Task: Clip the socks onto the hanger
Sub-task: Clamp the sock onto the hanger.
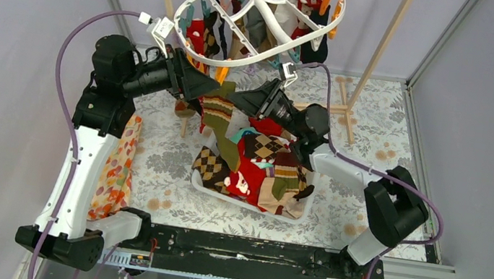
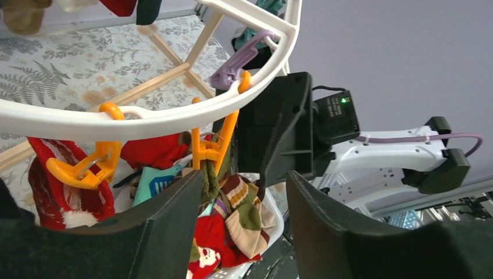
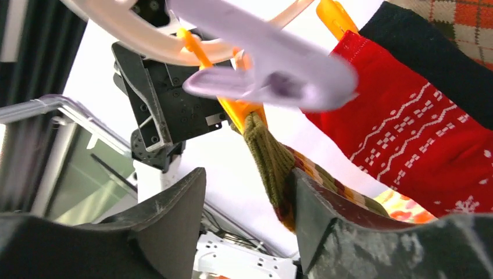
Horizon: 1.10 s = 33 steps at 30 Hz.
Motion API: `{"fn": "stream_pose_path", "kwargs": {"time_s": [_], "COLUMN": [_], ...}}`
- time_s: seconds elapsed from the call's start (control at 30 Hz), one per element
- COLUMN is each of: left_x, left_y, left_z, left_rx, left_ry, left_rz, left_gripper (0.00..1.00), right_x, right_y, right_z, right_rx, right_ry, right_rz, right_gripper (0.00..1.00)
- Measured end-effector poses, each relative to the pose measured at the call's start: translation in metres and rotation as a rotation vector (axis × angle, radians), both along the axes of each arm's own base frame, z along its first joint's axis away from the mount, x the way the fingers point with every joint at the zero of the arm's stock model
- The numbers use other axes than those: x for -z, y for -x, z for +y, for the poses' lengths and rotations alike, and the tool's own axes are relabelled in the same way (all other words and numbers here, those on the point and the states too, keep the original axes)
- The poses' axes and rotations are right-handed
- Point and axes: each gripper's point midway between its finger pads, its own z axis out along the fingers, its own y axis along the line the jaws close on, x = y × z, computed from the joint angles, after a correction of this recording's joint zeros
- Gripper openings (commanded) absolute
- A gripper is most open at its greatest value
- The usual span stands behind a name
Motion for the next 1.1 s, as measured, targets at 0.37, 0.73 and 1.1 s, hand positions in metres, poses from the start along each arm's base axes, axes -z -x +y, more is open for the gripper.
{"fn": "stream_pose_path", "kwargs": {"time_s": [0.37,0.73,1.1], "left_x": [0.015,0.026,0.032], "left_y": [0.000,0.010,0.012], "left_z": [0.004,0.005,0.006], "left_rx": [-0.010,0.020,0.045], "left_ry": [-0.056,-0.113,-0.155], "left_rz": [-0.016,0.041,0.096], "left_gripper": [0.54,0.70,0.94], "right_x": [0.011,0.035,0.052], "right_y": [-0.002,-0.022,-0.029], "right_z": [-0.026,-0.037,-0.034], "right_rx": [0.221,0.347,0.363], "right_ry": [0.181,0.284,0.348], "right_rz": [-0.079,-0.093,-0.094], "right_gripper": [0.88,1.00,1.00]}}
